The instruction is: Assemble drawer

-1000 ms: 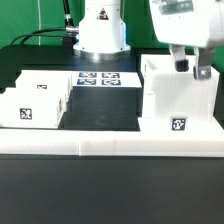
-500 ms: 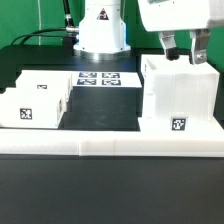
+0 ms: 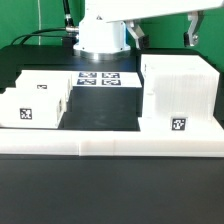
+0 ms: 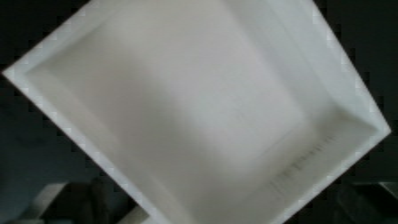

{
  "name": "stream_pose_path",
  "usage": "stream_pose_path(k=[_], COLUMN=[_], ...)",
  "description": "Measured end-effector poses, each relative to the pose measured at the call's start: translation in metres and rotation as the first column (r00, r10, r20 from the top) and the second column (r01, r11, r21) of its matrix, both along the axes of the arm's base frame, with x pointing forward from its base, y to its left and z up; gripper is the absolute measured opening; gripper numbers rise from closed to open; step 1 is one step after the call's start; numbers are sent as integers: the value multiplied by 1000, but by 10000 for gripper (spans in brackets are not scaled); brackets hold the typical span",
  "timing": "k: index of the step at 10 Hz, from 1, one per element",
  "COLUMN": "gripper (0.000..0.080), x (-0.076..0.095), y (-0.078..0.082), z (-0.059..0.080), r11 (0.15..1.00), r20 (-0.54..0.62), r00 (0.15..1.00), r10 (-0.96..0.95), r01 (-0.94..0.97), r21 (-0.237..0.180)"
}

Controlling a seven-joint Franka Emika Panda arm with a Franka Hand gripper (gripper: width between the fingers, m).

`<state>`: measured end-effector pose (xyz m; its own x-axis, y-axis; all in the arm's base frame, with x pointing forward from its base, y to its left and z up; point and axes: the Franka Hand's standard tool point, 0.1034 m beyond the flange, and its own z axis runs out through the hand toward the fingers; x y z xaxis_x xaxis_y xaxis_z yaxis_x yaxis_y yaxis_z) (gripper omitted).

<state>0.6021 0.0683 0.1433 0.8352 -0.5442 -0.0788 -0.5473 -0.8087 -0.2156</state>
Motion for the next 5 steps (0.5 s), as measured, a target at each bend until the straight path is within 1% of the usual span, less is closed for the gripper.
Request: stream_pose_path(k=[2,3,4,5], gripper=[648,648,648,648], x=[-1,-5,-12,-19], y=[-2,-12,-24,-40], z=[-1,-2,-5,-8], r11=[991,960,920,908], r20=[28,51,59,60], r00=[991,959,919,907], r10=[134,280,391,417], r01=[-134,-278,-387,-412], r21=[-11,-36,-64,-80])
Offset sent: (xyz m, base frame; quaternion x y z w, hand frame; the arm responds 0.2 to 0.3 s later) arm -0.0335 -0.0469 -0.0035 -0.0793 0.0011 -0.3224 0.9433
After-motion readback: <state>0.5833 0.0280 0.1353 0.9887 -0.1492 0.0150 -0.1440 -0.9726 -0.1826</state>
